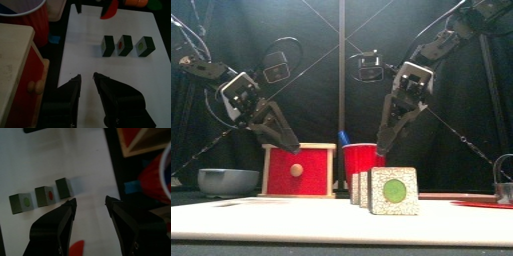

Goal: Place sushi on board then cut the sushi with the knife then place the pieces on the plate
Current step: Place the 4 sushi pieces on the plate

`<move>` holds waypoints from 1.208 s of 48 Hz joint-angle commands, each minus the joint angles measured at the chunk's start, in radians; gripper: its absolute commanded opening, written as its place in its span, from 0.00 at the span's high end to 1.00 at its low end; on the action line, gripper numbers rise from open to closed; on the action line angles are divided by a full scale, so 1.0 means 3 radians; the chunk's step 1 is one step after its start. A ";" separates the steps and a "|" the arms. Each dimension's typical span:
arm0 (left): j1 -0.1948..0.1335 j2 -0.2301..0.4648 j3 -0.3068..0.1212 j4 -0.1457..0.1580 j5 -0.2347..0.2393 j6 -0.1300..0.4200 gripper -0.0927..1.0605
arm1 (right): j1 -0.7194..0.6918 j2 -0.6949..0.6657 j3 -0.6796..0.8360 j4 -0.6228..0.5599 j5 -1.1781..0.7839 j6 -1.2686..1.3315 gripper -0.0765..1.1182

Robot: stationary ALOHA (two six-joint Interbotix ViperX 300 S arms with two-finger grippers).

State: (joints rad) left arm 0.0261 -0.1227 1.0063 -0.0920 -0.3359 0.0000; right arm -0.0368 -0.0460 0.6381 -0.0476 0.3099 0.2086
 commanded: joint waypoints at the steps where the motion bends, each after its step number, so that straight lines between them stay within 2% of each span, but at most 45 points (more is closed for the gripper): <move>1: 0.0010 -0.0010 -0.0036 -0.0010 -0.0015 0.0005 0.32 | 0.0077 0.0046 -0.0143 0.0005 -0.0061 0.0000 0.23; 39: 0.0015 -0.0010 0.0020 -0.0041 -0.0015 0.0005 0.32 | 0.0291 0.0670 -0.0445 0.0005 -0.0169 -0.0005 0.24; 44: 0.0015 -0.0010 0.0020 -0.0041 -0.0015 0.0005 0.32 | 0.0286 0.0706 -0.0455 0.0005 -0.0174 -0.0005 0.28; 52: 0.0015 -0.0010 0.0026 -0.0041 -0.0015 0.0010 0.32 | 0.0276 0.0660 -0.0440 0.0031 -0.0174 0.0005 0.41; 58: 0.0010 -0.0010 0.0026 -0.0041 -0.0015 0.0005 0.32 | 0.0251 0.0516 -0.0378 0.0097 -0.0143 0.0000 0.43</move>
State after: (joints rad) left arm 0.0276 -0.1227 1.0232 -0.1028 -0.3359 0.0000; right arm 0.0476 0.1795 0.5277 -0.0261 0.2654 0.2086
